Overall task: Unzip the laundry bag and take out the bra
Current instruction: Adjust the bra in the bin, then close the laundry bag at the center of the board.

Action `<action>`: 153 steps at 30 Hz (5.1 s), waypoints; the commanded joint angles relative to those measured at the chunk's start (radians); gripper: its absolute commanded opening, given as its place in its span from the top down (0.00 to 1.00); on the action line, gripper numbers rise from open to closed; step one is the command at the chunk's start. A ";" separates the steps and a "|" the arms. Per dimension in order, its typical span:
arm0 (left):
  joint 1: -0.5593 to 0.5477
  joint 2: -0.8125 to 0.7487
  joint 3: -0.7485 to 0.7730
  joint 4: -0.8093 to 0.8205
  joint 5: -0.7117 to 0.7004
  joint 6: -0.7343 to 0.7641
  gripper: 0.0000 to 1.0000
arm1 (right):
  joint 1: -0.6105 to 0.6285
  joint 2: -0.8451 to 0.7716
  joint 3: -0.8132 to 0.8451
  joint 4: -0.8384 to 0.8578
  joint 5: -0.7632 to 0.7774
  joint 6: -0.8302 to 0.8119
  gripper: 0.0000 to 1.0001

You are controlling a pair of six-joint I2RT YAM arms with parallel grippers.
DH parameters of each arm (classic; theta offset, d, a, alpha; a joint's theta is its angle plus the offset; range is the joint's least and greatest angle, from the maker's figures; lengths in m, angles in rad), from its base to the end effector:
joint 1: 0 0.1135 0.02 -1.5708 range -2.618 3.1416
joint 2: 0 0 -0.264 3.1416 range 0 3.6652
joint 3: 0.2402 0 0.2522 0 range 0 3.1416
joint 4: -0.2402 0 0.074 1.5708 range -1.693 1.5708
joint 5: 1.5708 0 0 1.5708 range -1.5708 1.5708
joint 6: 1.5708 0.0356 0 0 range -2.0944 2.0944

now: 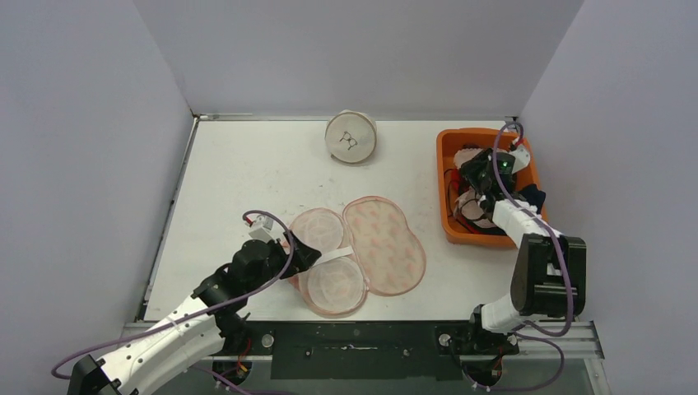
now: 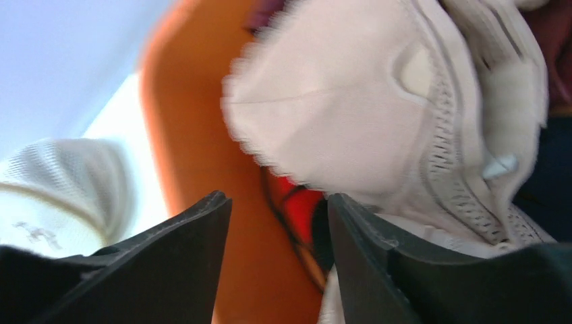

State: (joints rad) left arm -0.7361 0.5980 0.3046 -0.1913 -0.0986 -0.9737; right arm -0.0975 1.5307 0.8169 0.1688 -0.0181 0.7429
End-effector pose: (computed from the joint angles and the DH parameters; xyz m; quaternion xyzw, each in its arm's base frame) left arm 0.1139 -0.0984 0.1977 -0.1266 0.8461 -0.3617 0.3706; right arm 0.3261 -0.0312 0.2054 0.3514 0.7973 0.1631 0.4629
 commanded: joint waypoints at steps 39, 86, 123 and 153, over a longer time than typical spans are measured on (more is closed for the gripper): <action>0.012 0.000 -0.048 -0.098 -0.057 -0.046 0.25 | 0.832 -0.302 -0.326 -0.226 0.527 -0.021 0.34; 0.016 -0.115 0.128 -0.376 -0.229 -0.005 0.24 | 1.009 -0.458 0.011 -0.287 -0.119 -0.344 0.95; 0.017 -0.280 0.131 -0.452 -0.304 -0.099 0.25 | 1.289 -0.032 0.017 0.218 -0.124 0.038 0.31; 0.153 0.337 0.037 0.178 -0.078 -0.028 0.60 | 1.378 -0.177 -0.386 0.273 0.112 -0.112 0.63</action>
State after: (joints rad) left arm -0.6189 0.8749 0.3702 -0.1116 -0.1780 -1.0012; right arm 1.2522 1.2884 0.4057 0.3569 0.0505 0.6540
